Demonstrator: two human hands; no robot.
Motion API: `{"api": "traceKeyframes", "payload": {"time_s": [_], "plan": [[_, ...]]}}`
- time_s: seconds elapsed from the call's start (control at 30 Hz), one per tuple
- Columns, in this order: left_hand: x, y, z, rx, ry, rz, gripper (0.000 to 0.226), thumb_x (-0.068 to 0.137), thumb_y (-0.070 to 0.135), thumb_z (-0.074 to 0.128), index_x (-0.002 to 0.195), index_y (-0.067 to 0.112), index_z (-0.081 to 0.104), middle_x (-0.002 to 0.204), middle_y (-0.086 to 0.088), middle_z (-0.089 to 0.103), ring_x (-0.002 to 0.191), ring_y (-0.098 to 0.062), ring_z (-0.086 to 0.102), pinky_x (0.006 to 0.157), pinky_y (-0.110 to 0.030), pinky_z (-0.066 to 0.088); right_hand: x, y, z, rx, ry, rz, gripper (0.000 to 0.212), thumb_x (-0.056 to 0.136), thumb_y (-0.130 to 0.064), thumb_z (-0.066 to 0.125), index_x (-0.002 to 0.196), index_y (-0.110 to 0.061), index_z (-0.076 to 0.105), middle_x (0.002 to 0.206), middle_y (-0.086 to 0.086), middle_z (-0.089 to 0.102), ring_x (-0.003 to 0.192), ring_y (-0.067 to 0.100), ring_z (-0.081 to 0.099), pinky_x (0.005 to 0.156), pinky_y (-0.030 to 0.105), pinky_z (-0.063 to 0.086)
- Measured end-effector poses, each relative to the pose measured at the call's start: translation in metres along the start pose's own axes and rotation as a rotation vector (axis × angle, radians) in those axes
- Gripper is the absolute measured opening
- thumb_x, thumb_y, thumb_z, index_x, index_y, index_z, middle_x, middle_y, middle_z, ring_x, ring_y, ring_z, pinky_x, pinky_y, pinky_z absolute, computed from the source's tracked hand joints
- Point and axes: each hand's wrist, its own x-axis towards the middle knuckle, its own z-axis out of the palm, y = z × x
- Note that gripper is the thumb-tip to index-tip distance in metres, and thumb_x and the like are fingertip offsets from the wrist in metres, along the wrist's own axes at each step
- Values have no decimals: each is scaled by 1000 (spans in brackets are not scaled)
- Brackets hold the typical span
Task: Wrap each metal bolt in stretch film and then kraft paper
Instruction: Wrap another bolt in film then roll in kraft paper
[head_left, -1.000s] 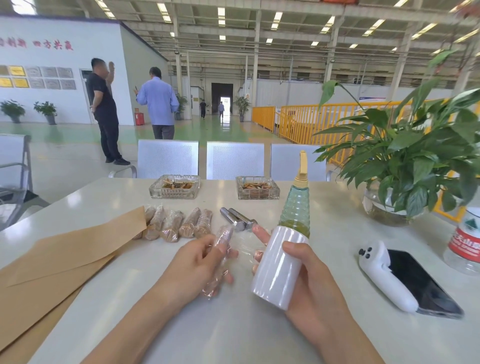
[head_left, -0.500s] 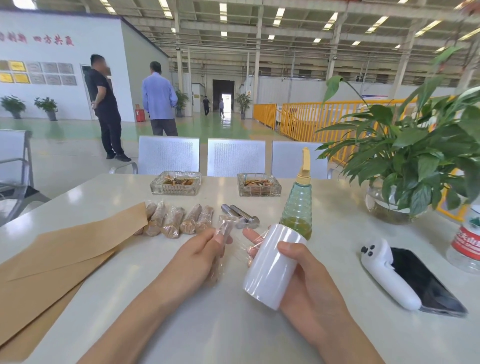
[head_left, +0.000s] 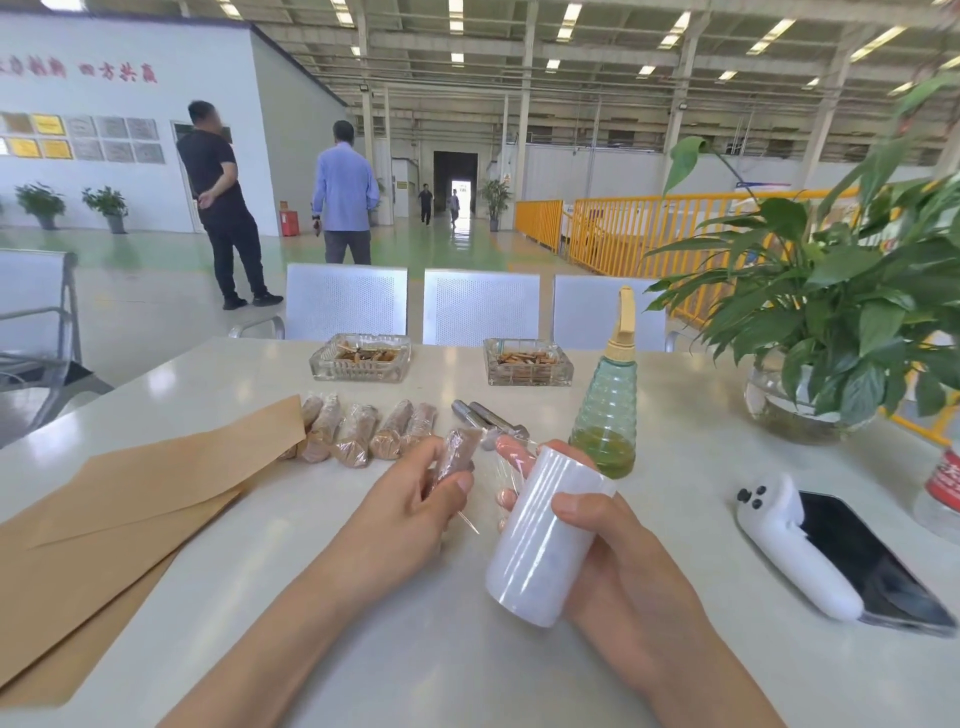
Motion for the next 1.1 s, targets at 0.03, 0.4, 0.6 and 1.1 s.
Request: {"api": "traceKeyframes", "payload": {"time_s": [0.03, 0.4, 0.6, 1.1], "plan": [[4, 2, 2, -32, 12, -88, 22, 101, 42, 50, 87, 27, 59, 68, 2, 51, 56, -14, 45, 52, -28, 37, 0, 0, 0, -1, -1, 1, 54, 63, -19, 83, 116, -25, 75, 129, 5, 72, 102, 20, 72, 91, 41, 60], [-4, 13, 3, -143, -3, 2, 25, 102, 16, 62, 88, -3, 53, 65, -14, 63, 51, -16, 62, 50, -25, 39, 0, 0, 4, 16, -40, 33, 75, 66, -17, 81, 137, -13, 54, 132, 11, 70, 107, 28, 72, 88, 42, 60], [-2, 2, 5, 130, 144, 137, 23, 97, 44, 59, 84, 25, 54, 62, 9, 51, 55, -12, 51, 48, -19, 40, 4, 4, 10, 7, -69, 52, 78, 73, -18, 79, 145, -10, 49, 138, 14, 65, 122, 30, 65, 97, 46, 57], [1, 18, -4, -183, 60, -16, 45, 85, 27, 81, 82, -5, 49, 65, -19, 44, 60, -26, 37, 57, -33, 23, 9, 4, 8, 7, -13, 42, 64, 84, -16, 67, 144, 0, 50, 140, 20, 62, 136, 42, 53, 114, 58, 43]]}}
